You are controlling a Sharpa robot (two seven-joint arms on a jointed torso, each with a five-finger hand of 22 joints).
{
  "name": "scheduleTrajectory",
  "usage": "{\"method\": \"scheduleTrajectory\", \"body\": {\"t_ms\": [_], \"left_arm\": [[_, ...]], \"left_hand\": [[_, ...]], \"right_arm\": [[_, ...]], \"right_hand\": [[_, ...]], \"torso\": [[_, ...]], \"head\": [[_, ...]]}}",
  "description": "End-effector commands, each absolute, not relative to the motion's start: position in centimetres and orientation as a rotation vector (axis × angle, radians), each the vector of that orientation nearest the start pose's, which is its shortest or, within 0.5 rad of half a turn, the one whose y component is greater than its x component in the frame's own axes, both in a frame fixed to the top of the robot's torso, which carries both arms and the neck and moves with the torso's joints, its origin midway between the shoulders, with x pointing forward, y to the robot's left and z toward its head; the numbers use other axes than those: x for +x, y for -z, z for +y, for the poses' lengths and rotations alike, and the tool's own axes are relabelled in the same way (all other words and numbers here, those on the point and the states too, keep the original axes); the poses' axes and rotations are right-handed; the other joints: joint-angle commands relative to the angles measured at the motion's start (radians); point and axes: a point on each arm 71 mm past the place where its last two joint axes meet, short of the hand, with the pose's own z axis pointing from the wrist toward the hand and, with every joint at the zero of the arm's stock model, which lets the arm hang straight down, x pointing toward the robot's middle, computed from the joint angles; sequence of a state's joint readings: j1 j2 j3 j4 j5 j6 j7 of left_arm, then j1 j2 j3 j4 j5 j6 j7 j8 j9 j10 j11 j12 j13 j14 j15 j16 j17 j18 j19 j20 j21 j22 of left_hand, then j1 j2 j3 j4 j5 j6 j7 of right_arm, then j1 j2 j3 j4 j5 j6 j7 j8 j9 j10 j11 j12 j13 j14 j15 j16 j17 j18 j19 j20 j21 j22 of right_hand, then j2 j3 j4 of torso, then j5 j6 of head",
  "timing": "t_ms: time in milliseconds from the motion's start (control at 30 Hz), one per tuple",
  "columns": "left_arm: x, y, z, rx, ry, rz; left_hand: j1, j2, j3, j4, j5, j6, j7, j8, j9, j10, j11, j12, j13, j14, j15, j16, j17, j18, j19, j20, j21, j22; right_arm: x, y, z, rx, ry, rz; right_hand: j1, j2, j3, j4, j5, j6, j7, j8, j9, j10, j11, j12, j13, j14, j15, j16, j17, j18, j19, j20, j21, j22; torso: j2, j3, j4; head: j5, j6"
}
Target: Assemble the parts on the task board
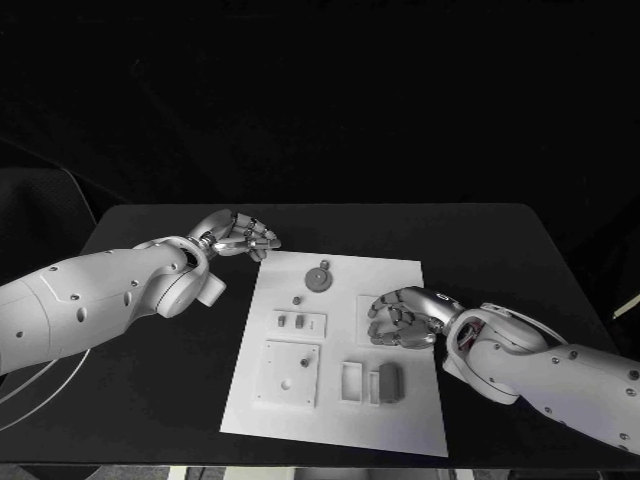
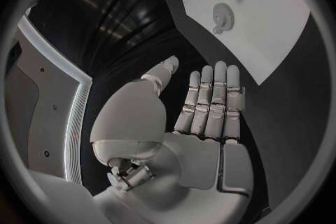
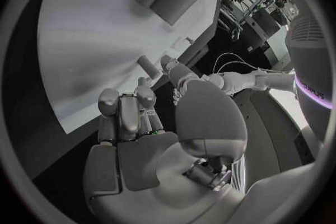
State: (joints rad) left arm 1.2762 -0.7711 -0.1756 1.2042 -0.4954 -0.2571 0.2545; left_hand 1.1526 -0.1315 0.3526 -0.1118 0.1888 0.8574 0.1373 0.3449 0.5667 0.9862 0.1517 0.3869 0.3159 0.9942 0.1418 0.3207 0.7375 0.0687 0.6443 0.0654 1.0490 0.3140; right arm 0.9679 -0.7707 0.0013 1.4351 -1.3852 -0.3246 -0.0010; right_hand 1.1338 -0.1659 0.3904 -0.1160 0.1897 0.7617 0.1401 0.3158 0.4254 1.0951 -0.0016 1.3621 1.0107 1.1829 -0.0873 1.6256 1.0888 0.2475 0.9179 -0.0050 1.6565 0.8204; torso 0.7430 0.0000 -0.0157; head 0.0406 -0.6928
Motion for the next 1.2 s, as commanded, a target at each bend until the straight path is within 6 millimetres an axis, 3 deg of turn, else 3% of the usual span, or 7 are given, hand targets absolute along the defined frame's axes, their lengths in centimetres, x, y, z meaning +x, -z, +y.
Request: {"method": "scheduleTrajectory", "body": {"t_ms": [33,533,1200], "left_arm": [[53.67,20.35,26.43,-0.630,1.078,1.653],[53.68,20.36,26.46,-0.631,1.078,1.654],[53.70,20.40,26.50,-0.634,1.075,1.658]], "left_hand": [[0.006,0.001,-0.004,0.002,-0.003,0.000,0.006,-0.003,-0.001,-0.003,0.002,-0.007,-0.002,-0.007,-0.001,-0.005,-0.001,0.013,-0.007,0.001,-0.005,0.001],[0.006,0.002,-0.004,0.003,-0.003,0.001,0.006,-0.003,-0.001,-0.003,0.002,-0.008,-0.002,-0.007,-0.001,-0.006,-0.002,0.013,-0.007,0.002,-0.005,0.002],[0.005,0.003,-0.004,0.003,-0.003,0.002,0.006,-0.002,-0.001,-0.003,0.002,-0.008,-0.002,-0.007,-0.001,-0.006,-0.002,0.013,-0.008,0.002,-0.006,0.002]], "right_arm": [[45.11,28.51,-18.22,-0.066,-0.803,1.831],[45.23,28.97,-17.83,-0.078,-0.799,1.817],[45.08,28.61,-17.66,-0.086,-0.821,1.775]], "right_hand": [[0.013,0.015,0.001,-0.006,0.002,0.020,0.029,0.013,0.006,-0.005,0.003,0.004,0.000,0.003,0.000,0.003,0.007,0.011,-0.006,-0.002,0.055,-0.001],[0.070,0.047,0.032,-0.009,0.003,0.116,0.020,0.058,0.027,0.013,-0.002,0.018,-0.002,0.057,-0.003,0.030,0.056,0.014,0.002,-0.003,0.065,0.001],[0.086,0.066,0.047,-0.006,0.005,0.159,0.015,0.076,0.036,0.022,-0.004,0.020,-0.004,0.084,-0.004,0.042,0.080,0.014,0.007,-0.003,0.070,0.002]], "torso": [[0.000,0.0003,-0.0003],[0.000,0.0001,0.0001],[0.000,0.0008,-0.0002]], "head": [[0.001,-0.001],[0.002,-0.002],[0.004,-0.004]]}}
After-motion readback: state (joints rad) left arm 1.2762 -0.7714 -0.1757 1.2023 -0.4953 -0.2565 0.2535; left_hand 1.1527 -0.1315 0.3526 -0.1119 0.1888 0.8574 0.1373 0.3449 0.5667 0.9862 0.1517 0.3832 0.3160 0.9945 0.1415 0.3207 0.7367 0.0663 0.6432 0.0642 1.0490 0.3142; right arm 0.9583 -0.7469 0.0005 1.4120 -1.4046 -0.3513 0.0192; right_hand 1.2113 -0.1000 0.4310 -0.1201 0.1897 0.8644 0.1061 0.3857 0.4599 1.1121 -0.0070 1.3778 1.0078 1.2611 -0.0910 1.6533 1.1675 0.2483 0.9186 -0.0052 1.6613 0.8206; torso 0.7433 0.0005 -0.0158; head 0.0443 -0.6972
